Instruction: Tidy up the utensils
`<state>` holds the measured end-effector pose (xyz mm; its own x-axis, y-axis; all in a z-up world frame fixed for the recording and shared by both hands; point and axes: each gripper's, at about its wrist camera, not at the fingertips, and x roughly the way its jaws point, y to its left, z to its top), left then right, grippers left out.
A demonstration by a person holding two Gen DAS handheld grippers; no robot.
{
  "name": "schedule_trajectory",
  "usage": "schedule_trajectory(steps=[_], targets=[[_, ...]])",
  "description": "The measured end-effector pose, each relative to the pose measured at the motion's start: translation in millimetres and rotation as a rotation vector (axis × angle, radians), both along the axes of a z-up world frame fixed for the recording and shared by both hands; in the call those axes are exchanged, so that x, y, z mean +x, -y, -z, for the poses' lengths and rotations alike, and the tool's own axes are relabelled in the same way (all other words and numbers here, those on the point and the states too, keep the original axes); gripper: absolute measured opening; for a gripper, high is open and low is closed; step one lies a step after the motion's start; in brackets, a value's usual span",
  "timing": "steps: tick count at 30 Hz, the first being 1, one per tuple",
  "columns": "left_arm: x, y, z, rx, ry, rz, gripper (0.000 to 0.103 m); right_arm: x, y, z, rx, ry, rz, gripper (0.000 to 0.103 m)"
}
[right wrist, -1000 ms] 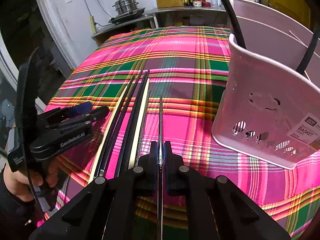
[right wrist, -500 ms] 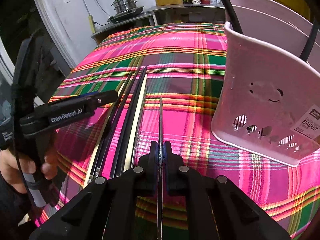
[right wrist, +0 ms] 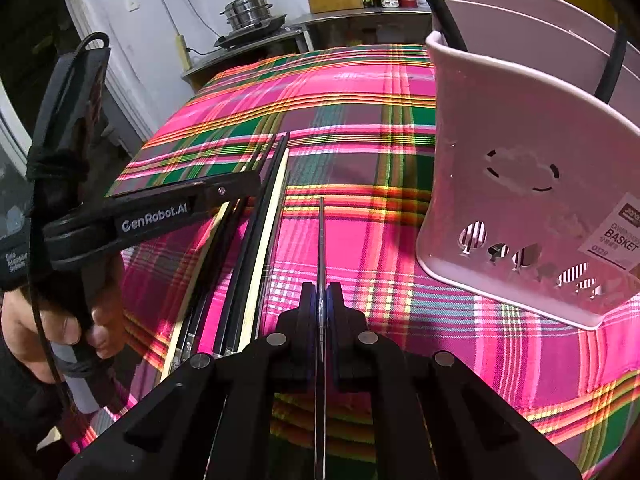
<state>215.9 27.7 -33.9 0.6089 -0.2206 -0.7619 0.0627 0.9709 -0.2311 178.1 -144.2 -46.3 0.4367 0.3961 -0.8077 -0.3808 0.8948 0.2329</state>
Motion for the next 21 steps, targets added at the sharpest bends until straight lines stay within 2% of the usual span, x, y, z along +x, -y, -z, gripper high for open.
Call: schedule_trajectory(steps=[9, 12, 21], targets=[[0, 6, -1, 0.013, -0.001, 0.019, 0.020, -1, 3, 1, 0.007, 0.001, 0.001, 0.006], [-1, 12, 1, 0.055, -0.009, 0.031, 0.020, -1, 4, 0, 0.010, 0.000, 0.002, 0.006], [-3, -2, 6, 0.050, -0.034, -0.007, 0.015, -1, 4, 0, 0.010, 0.001, 0.004, 0.006]])
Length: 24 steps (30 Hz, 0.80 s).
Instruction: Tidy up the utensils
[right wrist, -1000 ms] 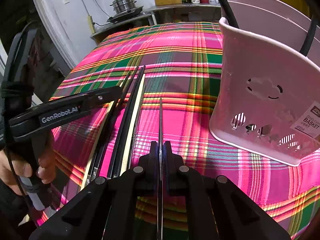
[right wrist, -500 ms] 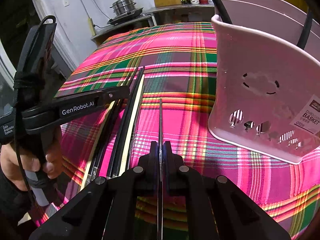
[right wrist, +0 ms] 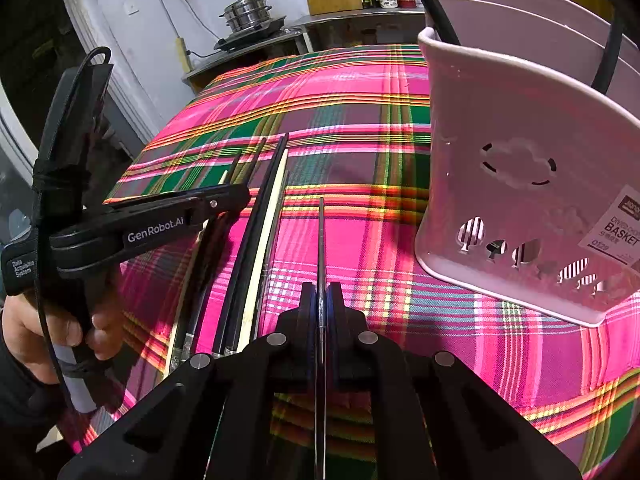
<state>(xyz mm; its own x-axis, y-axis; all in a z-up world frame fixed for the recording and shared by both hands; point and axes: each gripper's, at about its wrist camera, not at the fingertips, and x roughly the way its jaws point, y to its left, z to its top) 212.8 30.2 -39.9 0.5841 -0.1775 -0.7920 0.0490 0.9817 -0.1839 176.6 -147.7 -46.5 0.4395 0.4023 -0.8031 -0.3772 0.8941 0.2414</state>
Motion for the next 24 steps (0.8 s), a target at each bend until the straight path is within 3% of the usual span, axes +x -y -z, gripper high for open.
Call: schedule_trajectory(steps=[5, 11, 16, 24], targets=[[7, 13, -1, 0.073, -0.016, 0.008, 0.015, 1, -1, 0, -0.003, -0.001, 0.003, 0.006], [12, 17, -2, 0.102, -0.025, 0.006, 0.011, 7, -7, -1, -0.019, 0.002, 0.002, 0.006], [5, 9, -10, 0.032, -0.020, -0.001, 0.007, 7, -6, -5, -0.014, 0.015, 0.005, 0.006], [-22, 3, -52, -0.031, 0.063, 0.014, 0.006, -3, -4, -30, 0.018, 0.068, -0.001, 0.006]])
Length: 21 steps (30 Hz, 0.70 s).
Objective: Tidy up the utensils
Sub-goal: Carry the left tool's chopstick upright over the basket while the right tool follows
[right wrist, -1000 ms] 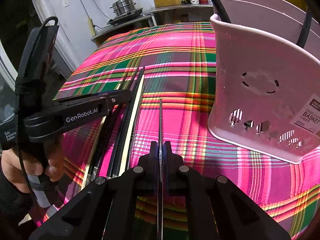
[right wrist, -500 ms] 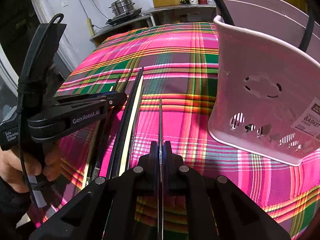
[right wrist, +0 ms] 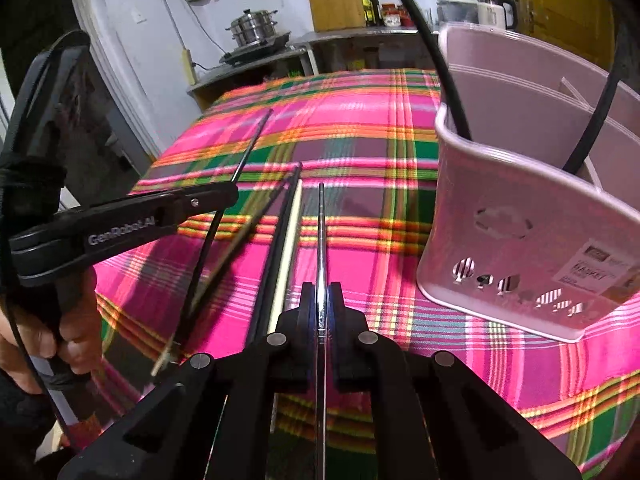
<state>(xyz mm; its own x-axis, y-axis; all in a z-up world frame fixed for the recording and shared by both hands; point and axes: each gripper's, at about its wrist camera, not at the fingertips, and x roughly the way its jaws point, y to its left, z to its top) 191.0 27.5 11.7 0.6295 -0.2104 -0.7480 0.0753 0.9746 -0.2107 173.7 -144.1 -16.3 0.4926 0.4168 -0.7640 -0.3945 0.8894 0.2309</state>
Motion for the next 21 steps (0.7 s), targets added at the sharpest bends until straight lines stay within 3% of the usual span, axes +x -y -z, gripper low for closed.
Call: schedule_trajectory(steps=[21], targets=[[-70, 3, -92, -0.070, 0.156, 0.064, 0.006, -48, 27, -81, 0.097, 0.172, 0.026, 0.006]])
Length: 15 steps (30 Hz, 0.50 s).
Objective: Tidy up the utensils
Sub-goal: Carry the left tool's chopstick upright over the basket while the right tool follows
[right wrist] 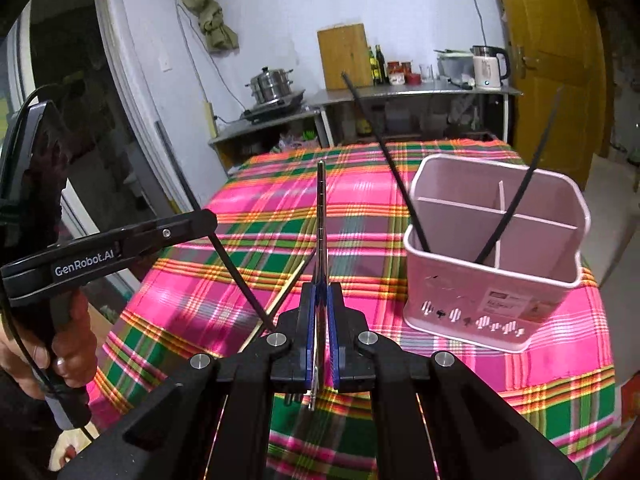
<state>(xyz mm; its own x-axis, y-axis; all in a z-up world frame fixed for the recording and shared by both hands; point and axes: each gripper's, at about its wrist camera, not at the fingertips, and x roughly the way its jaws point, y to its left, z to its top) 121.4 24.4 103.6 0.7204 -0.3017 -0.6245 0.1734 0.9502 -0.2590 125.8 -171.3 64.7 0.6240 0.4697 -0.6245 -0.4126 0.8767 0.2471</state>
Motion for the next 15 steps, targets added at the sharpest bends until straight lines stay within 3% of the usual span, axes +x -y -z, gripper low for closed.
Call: schedule_trajectory(steps=[15], targets=[[6, 44, -37, -0.053, 0.037, 0.117, 0.006, -5, 52, -34, 0.062, 0.056, 0.119, 0.006]])
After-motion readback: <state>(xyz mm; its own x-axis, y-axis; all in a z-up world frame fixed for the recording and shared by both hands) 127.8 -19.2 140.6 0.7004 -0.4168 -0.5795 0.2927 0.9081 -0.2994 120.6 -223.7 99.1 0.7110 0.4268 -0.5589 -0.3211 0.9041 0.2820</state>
